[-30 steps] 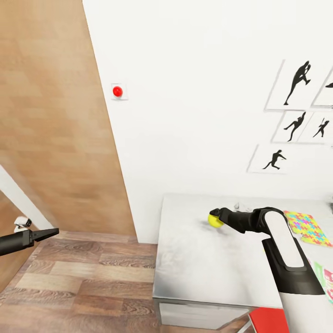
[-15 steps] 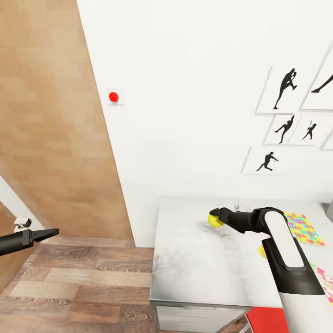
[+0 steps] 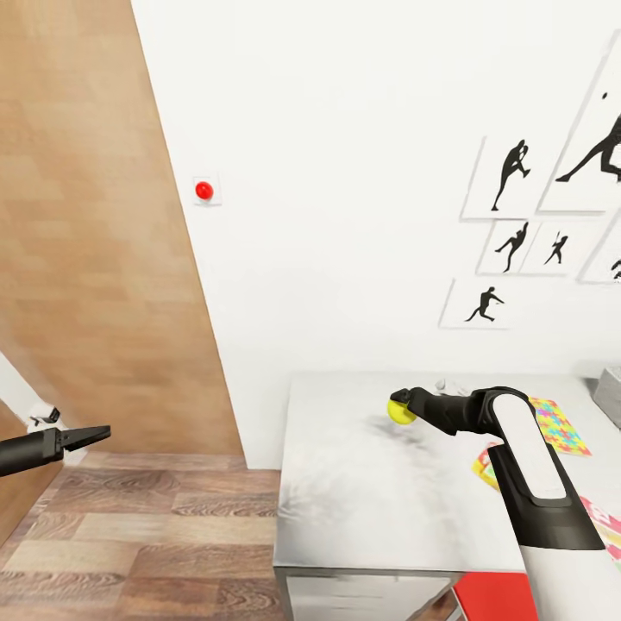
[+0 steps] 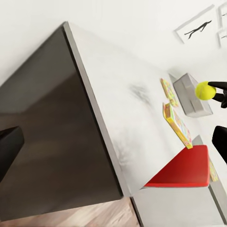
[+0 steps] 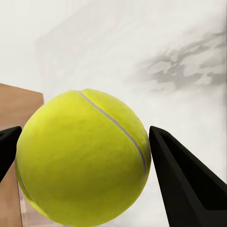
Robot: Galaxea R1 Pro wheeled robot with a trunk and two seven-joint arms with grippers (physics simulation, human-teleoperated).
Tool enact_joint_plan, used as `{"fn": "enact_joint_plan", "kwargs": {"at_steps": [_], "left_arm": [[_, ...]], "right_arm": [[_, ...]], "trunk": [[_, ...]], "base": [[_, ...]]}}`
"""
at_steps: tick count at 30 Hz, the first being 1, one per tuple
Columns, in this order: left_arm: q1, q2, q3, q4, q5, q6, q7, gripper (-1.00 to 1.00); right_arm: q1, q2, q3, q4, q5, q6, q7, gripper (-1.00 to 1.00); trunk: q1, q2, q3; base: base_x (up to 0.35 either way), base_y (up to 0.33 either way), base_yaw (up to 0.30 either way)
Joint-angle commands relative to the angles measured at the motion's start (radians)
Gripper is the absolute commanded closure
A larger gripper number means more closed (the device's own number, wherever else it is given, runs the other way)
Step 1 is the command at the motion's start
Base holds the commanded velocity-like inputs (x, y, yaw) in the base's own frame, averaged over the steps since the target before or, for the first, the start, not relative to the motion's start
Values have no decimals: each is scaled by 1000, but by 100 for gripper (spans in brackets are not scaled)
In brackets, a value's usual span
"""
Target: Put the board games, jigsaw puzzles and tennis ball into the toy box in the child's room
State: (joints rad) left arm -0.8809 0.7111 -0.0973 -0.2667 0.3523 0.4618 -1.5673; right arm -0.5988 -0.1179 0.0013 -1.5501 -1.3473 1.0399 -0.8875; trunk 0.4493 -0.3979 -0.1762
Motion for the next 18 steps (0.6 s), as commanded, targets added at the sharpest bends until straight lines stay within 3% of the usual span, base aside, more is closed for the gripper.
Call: {"fn": "enact_joint_plan", "kwargs": {"at_steps": [1,18], "left_arm": [[-1,1,-8,0,7,11,-3,-100],[-1,0,-10,0,5,11,-3,-100]], "right_arm": [[-1,0,0,0,-10,2,-14,100],[5,-1,-4,-2,-10,-8,-28,100]], "trunk": [[1,-2,0],[1,-2,28]], "base": [[0,0,-79],[0,0,-82]]}}
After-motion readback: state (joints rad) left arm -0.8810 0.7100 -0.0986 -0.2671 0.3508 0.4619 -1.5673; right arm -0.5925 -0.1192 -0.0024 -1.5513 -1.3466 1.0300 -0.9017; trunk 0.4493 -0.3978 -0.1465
